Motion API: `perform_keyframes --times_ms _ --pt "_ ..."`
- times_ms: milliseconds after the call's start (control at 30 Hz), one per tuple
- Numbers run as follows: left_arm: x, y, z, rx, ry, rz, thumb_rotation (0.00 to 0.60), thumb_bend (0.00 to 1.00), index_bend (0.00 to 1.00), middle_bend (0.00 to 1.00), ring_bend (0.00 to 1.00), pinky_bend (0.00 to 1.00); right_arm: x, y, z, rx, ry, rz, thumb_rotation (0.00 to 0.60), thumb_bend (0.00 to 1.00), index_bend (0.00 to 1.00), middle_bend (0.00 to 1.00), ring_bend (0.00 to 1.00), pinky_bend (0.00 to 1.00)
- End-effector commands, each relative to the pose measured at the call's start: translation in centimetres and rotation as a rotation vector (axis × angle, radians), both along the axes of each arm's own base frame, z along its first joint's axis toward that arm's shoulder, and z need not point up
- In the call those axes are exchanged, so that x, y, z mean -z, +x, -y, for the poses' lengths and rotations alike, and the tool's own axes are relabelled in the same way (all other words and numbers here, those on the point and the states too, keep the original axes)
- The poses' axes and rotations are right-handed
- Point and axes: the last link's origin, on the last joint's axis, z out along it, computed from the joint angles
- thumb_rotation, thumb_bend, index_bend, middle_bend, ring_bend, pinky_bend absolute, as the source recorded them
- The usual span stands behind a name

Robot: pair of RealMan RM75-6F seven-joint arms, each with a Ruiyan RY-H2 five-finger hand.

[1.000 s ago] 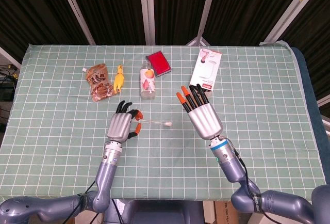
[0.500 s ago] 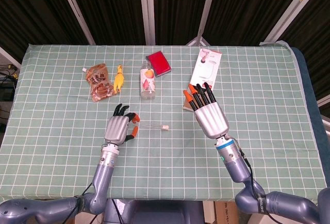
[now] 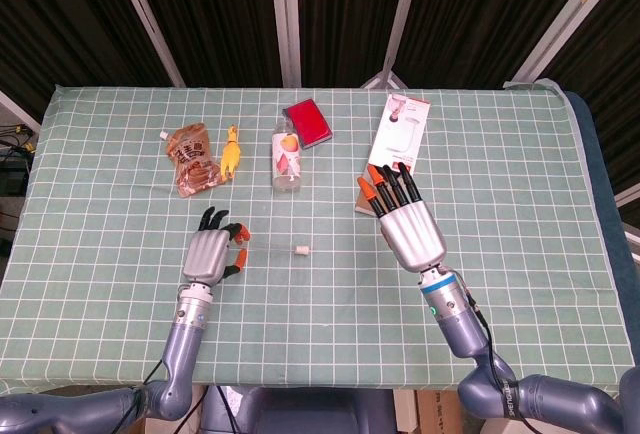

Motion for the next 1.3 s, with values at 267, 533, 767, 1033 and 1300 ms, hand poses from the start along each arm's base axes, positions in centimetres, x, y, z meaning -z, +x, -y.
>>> perform_keyframes --times_ms 267,533,767,1033,1300 --pt "0.0 -1.9 0.1 -0.041 -0.011 -0.071 0.6 0.75 0.49 0.49 0.14 0.05 -0.1 0.5 -0.5 -0.01 0.002 0.02 0.6 0.36 0.0 0.0 0.0 0.0" --pt "-0.1 -2.1 0.1 -0.065 -0.027 -0.15 0.6 0.66 0.45 0.45 0.14 0.05 -0.2 0.6 -0.8 -0.01 0.006 0.032 0.6 0.36 0.0 0.0 0.0 0.0" --pt "-0.5 -2.0 0.2 -0.08 -0.029 -0.213 0.6 0.57 0.42 0.43 0.14 0.05 -0.2 0.5 -0.9 -0.004 0.01 0.041 0.6 0.36 0.0 0.0 0.0 0.0" --pt "-1.2 -1.4 0.3 -0.085 -0.027 -0.279 0.6 0.48 0.37 0.38 0.13 0.03 -0.4 0.6 -1.2 -0.003 0.01 0.052 0.6 0.36 0.0 0.0 0.0 0.0" --pt "-2.3 -1.1 0.3 -0.109 -0.012 -0.286 0.6 0.43 0.34 0.32 0.09 0.0 -1.0 0.6 -1.6 -0.006 0.005 0.064 0.6 0.36 0.0 0.0 0.0 0.0"
